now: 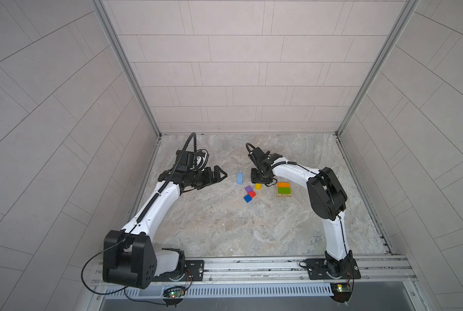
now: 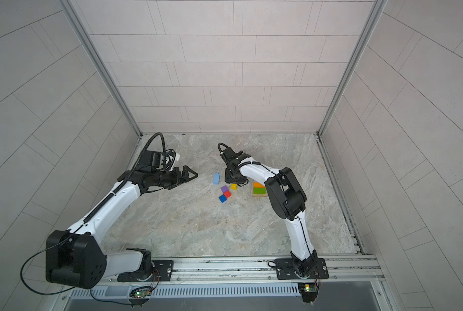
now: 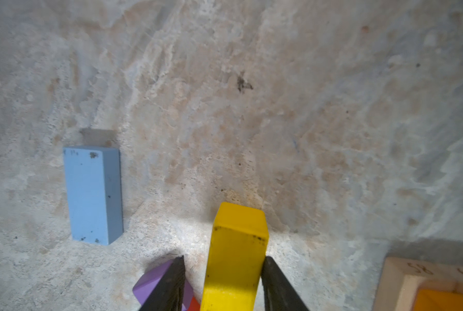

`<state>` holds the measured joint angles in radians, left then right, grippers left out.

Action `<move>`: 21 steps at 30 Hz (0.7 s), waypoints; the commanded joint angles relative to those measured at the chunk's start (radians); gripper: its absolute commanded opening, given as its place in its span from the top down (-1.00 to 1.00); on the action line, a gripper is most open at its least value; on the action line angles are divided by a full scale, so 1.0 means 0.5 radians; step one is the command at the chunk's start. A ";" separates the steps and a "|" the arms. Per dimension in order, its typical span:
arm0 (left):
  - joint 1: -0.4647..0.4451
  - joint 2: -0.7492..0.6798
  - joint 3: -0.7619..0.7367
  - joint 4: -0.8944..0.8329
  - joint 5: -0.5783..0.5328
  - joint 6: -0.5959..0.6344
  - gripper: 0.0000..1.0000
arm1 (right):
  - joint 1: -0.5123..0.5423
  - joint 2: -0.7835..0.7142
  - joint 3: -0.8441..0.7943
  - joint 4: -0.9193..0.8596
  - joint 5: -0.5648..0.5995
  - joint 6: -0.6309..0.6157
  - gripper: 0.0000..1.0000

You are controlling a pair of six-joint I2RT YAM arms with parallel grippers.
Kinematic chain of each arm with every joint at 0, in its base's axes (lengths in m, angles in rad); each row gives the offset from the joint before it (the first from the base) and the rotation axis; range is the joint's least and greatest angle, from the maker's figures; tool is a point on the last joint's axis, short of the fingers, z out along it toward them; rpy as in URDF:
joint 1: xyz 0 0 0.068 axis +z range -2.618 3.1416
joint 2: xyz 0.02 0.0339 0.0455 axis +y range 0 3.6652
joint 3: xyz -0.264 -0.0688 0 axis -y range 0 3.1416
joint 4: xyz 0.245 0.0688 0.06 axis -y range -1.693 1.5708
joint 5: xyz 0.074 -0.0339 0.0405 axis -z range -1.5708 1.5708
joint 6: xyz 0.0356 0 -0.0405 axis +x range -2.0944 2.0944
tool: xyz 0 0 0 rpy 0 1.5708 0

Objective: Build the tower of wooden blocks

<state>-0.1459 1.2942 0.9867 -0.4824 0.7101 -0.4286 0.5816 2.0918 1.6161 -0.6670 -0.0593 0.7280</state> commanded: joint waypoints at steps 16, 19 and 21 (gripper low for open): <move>0.009 -0.010 -0.027 0.024 0.001 0.017 -0.99 | 0.031 0.078 0.090 -0.192 0.152 -0.088 0.25; 0.008 -0.016 -0.028 0.023 -0.003 0.014 -0.99 | 0.035 0.081 0.090 -0.195 0.152 -0.091 0.26; 0.009 -0.019 -0.026 0.023 -0.003 0.017 -0.99 | 0.035 0.081 0.090 -0.201 0.161 -0.093 0.27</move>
<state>-0.1463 1.2945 0.9867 -0.4824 0.7101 -0.4290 0.5892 2.1204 1.6451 -0.7311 -0.0124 0.6849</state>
